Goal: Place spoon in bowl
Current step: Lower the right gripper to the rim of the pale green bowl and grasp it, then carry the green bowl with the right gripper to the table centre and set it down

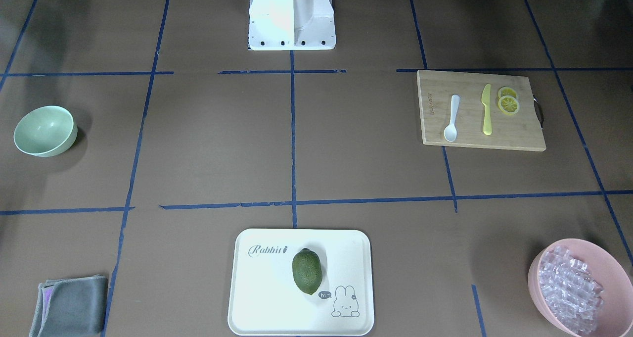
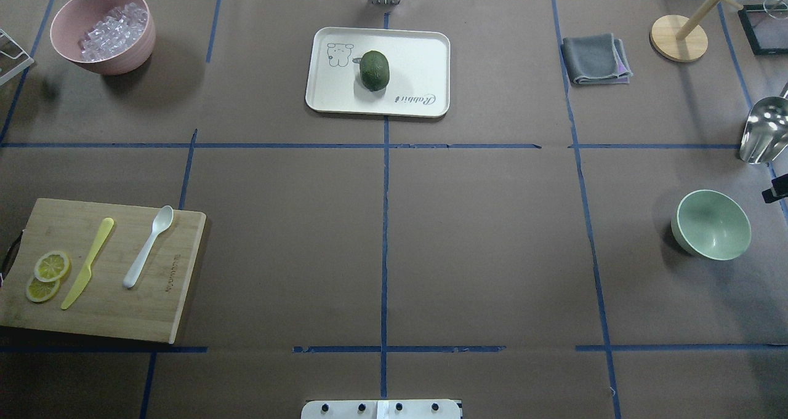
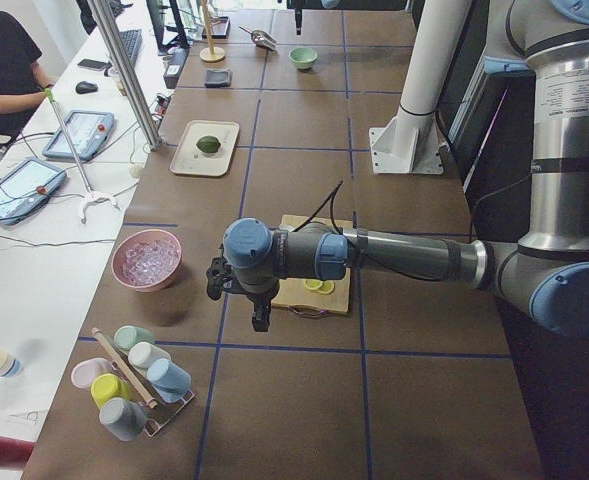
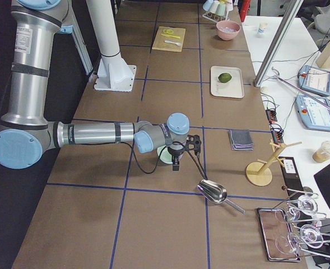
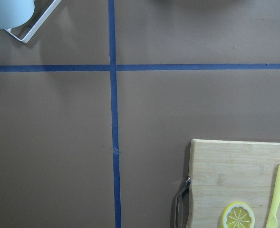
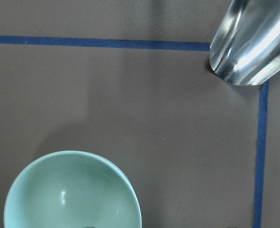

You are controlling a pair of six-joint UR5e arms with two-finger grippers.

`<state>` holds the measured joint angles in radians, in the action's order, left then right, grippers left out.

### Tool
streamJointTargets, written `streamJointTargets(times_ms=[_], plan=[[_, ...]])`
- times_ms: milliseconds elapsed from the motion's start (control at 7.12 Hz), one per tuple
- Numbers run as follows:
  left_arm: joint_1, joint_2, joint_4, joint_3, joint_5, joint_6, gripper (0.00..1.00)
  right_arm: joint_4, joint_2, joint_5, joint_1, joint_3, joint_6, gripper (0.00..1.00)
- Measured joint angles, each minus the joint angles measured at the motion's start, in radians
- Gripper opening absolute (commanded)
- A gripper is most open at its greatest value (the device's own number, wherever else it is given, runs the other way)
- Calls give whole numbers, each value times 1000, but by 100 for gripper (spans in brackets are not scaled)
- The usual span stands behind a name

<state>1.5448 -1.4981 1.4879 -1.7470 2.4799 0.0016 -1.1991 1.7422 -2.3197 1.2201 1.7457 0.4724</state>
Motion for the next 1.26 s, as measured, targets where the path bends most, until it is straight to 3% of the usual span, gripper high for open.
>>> streamJointTargets(times_ms=[281, 421, 702, 1264], plan=[[0, 0, 0, -6, 0, -1, 100, 134, -5, 30, -71, -66, 124, 92], [0, -1, 0, -12, 1, -2, 100, 157, -8, 34, -97, -84, 159, 82], [0, 0, 1, -18, 1, -15, 100, 169, -15, 35, -139, -101, 183, 1], [0, 1, 1, -24, 0, -21, 100, 169, -21, 27, -152, -108, 183, 0]])
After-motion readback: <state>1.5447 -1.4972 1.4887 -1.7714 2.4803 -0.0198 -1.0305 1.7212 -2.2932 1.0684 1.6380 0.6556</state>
